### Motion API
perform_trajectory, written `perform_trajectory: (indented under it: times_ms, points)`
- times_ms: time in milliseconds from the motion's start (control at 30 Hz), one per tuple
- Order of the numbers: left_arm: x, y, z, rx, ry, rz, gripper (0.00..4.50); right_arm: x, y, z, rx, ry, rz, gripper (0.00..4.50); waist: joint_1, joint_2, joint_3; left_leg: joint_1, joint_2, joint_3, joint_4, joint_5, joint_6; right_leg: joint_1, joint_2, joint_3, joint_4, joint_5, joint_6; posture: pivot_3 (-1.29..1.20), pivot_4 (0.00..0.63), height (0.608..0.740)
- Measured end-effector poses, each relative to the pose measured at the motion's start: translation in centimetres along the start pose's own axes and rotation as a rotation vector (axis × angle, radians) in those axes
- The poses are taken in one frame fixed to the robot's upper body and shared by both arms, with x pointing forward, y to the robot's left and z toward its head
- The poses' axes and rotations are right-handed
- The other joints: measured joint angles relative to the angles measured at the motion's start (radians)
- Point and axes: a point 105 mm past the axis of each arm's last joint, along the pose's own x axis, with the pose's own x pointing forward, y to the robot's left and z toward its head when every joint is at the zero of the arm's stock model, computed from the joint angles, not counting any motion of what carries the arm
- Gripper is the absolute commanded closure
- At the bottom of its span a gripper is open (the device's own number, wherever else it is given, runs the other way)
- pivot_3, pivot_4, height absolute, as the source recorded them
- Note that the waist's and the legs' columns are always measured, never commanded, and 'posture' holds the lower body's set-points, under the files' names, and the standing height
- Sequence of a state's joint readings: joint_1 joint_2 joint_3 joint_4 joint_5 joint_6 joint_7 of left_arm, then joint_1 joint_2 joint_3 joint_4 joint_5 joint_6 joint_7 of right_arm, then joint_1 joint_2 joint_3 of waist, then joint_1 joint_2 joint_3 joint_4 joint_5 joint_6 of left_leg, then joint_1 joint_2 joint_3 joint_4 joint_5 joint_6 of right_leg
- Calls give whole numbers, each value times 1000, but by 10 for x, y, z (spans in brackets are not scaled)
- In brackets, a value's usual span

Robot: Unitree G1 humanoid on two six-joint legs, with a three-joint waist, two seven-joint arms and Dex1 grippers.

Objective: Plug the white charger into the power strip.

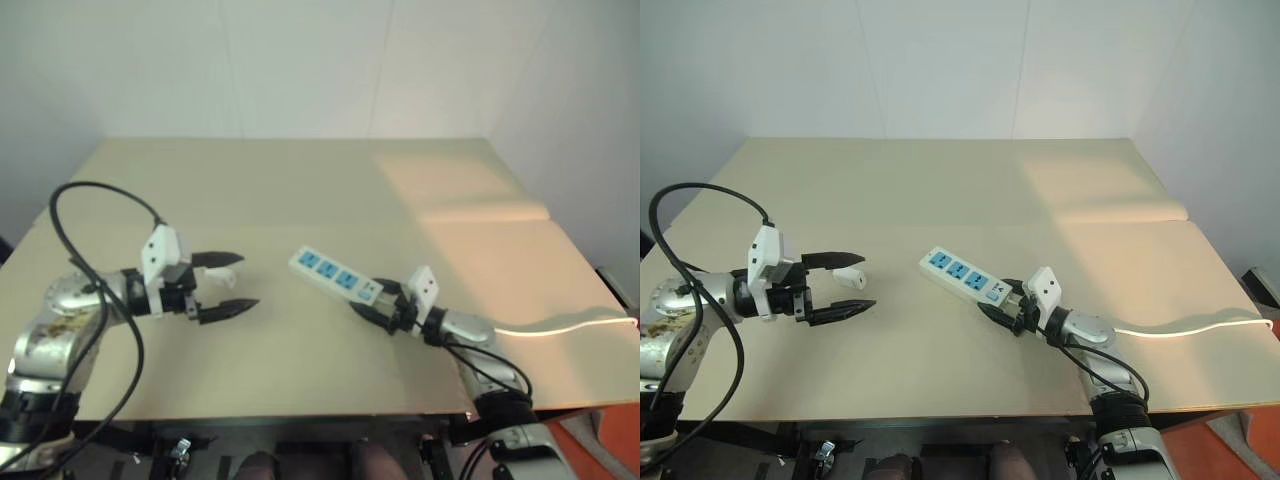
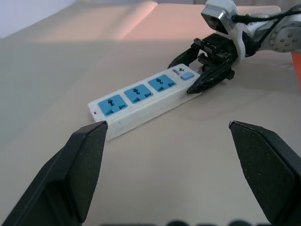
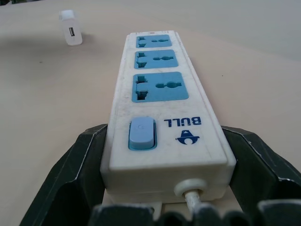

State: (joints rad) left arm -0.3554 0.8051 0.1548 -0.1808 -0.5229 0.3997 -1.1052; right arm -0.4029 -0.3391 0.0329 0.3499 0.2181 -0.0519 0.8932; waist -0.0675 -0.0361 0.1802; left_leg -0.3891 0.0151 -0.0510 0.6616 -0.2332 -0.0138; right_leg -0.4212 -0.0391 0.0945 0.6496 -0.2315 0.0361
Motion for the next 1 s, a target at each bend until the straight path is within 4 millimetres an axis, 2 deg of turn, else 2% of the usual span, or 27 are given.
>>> perform_trajectory:
  times_ms: [133, 233, 333, 533, 667, 733, 900, 1000]
  points:
    - [12, 20, 25, 112, -22, 96, 0, -4, 9, -1, 4, -7, 70, 1090, 2, 0, 0, 0, 0, 0, 0, 0, 0, 0, 0, 0, 0, 0, 0, 0, 150, 740]
    - [13, 30, 34, 204, 27, 74, 0, -8, 22, 1, 3, -3, 195, 1090, -3, 0, 0, 0, 0, 1, 0, 0, 0, 0, 0, 1, 0, 0, 0, 0, 150, 740]
    - [13, 34, 31, 275, 126, -55, 0, -12, 29, 6, -19, 6, 294, 1090, -5, 0, 0, 1, 0, 1, 0, 0, 0, 0, 1, 0, 0, 0, 0, 0, 150, 740]
    - [18, 48, 25, 394, 336, -293, 0, -6, 34, 19, -79, 23, 443, 1090, -2, 0, 0, -1, 0, 0, 0, 0, 0, 0, 2, 0, -1, 0, 0, 0, 150, 740]
    - [19, 68, 5, 542, 628, -404, 0, -4, 34, 14, -94, 68, 482, 1090, -1, 0, 0, -2, -1, 1, 1, 0, 0, -1, 2, 0, -1, 0, 0, 0, 150, 740]
    - [25, 74, 3, 583, 718, -452, 0, -1, 33, 13, -94, 74, 482, 1090, 0, 0, 0, -2, -1, 0, 1, 0, 0, 0, 2, 0, 0, 0, 0, 0, 150, 740]
    - [55, 84, 8, 605, 935, -524, 0, 15, 36, 7, -81, 91, 471, 1090, -5, 0, 0, -2, -1, 0, 2, 0, 1, -1, 2, 1, 0, -1, 1, 0, 150, 740]
    - [60, 86, -1, 603, 1039, -551, 0, 20, 39, 8, -82, 85, 475, 1090, -19, -1, 1, -2, -1, 0, 2, -1, 1, -1, 3, 2, 1, -1, 1, 0, 150, 740]
